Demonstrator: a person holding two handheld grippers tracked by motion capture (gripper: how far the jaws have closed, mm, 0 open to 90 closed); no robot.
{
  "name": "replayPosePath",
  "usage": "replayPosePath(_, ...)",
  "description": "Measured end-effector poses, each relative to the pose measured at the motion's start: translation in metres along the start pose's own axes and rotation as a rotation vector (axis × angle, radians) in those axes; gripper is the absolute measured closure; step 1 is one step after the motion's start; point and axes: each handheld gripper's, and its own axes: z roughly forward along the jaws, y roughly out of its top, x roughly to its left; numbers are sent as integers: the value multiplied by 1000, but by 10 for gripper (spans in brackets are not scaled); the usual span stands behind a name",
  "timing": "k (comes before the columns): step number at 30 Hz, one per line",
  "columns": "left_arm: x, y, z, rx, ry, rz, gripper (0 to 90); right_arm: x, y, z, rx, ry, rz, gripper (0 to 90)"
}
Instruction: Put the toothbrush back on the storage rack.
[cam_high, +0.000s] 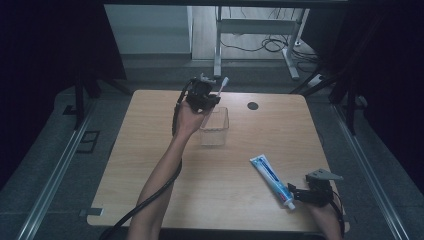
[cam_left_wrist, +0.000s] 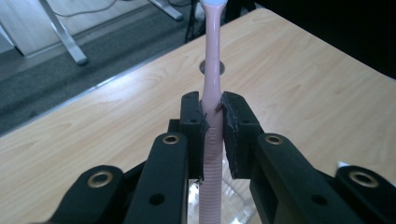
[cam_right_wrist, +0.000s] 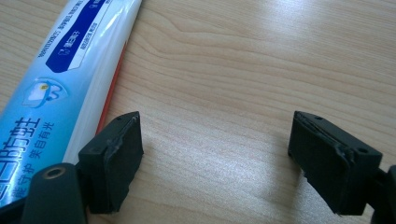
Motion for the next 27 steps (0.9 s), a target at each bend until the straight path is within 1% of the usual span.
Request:
replayPosePath(3, 1, -2, 6, -11, 16, -6, 794, 0, 0, 0, 0, 0, 0, 174)
replayPosePath(5, 2, -4, 10, -17, 29, -1, 794, 0, 0, 0, 0, 0, 1, 174)
replayPosePath(8, 2, -8, 14, -24, 35, -4, 794, 0, 0, 0, 0, 0, 1, 174)
replayPosePath(9, 1, -9, 15, -25, 42, 4, 794, 0, 0, 0, 0, 0, 1, 174)
replayPosePath(11, 0, -12, 18, -31, 38, 6, 794, 0, 0, 0, 0, 1, -1, 174)
replayPosePath(15, -3, -20, 25, -30, 49, 26, 794, 0, 0, 0, -1, 1, -3, 174)
replayPosePath(21, -6, -33, 36, -12, 56, 43, 794, 0, 0, 0, -1, 1, -3, 174)
replayPosePath(27, -8, -43, 45, 18, 59, 57, 794, 0, 0, 0, 0, 3, -3, 174)
